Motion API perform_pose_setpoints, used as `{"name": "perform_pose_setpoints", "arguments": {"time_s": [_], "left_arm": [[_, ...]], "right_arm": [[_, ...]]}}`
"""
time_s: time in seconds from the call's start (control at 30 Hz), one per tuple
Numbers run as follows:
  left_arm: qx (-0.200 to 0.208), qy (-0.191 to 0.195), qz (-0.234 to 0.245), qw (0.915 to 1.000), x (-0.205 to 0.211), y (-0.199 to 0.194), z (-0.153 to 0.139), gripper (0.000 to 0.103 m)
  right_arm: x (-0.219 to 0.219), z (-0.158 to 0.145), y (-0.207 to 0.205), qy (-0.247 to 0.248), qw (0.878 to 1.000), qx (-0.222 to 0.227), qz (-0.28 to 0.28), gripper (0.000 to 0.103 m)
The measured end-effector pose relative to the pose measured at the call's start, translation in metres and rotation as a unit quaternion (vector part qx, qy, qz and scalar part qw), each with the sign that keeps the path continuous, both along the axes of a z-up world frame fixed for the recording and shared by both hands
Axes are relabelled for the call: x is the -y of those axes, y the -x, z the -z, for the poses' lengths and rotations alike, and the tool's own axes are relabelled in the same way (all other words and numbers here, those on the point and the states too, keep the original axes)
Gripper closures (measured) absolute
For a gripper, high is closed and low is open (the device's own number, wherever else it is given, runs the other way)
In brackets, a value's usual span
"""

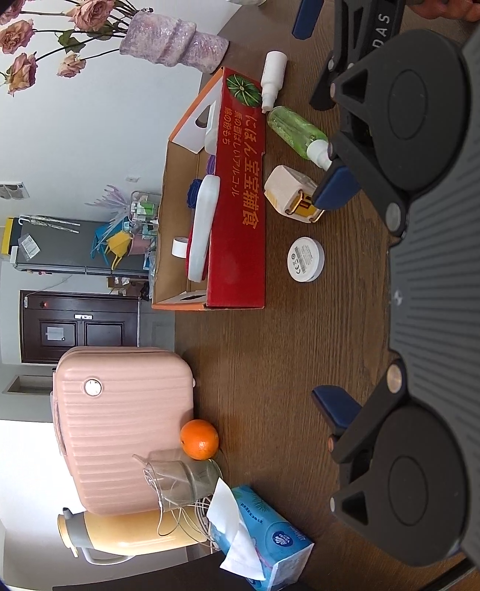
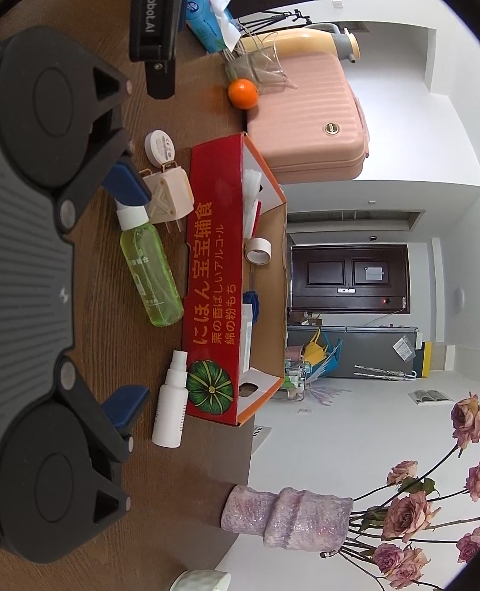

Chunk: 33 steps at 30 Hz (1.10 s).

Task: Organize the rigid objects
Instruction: 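Withdraw both tools from the box and move the right tool to the green bottle, then grasp the green spray bottle with the right tool and lift it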

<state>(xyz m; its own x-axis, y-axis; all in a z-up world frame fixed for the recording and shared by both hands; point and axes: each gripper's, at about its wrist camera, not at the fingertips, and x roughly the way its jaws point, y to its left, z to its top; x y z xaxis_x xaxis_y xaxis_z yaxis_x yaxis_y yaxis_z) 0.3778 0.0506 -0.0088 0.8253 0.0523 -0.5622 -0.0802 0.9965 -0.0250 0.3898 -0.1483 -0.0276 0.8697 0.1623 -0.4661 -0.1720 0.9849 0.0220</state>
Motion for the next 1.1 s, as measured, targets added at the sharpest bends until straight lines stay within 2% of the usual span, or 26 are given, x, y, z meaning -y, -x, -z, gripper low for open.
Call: {"name": "perform_pose_setpoints", "arguments": {"time_s": [0.23,0.4,0.47,0.57,0.63,0.7,0.73,0.83,0.93,1.1], "left_arm": [[0.002,-0.001,-0.01,1.0,-0.009,-0.002,-0.001,0.0],[0.0,0.002,-0.019,0.9998,-0.019,-0.004,0.0,0.0],[-0.001,0.003,-0.021,0.9998,-0.021,-0.005,0.0,0.0],[0.0,0.003,-0.02,0.9998,-0.021,-0.004,0.0,0.0],[0.0,0.001,-0.019,0.9998,-0.02,-0.004,0.0,0.0],[0.0,0.001,-0.019,0.9998,-0.02,-0.004,0.0,0.0],[0.001,0.002,-0.019,0.9998,-0.02,-0.004,0.0,0.0],[0.003,0.002,-0.019,0.9998,-0.02,-0.004,-0.001,0.0],[0.005,0.0,-0.018,0.9998,-0.02,-0.003,-0.001,0.0],[0.005,-0.001,-0.018,0.9998,-0.02,-0.003,0.0,0.0]], "right_arm": [[-0.02,0.004,-0.032,0.005,1.0,-0.021,0.02,0.0],[-0.028,0.014,-0.061,0.009,0.996,-0.065,0.055,0.003],[-0.034,0.023,-0.071,0.03,0.993,-0.086,0.076,0.007],[-0.034,0.027,-0.072,0.027,0.993,-0.095,0.07,0.023],[-0.028,0.026,-0.068,0.008,0.994,-0.094,0.057,0.048],[-0.027,0.025,-0.065,0.01,0.995,-0.088,0.055,0.07],[-0.024,0.025,-0.065,0.003,0.995,-0.088,0.049,0.073],[-0.014,0.022,-0.061,-0.023,0.995,-0.085,0.042,0.073],[-0.006,0.016,-0.051,-0.037,0.997,-0.061,0.039,0.073],[0.004,0.008,-0.036,-0.038,0.998,-0.035,0.028,0.073]]}}
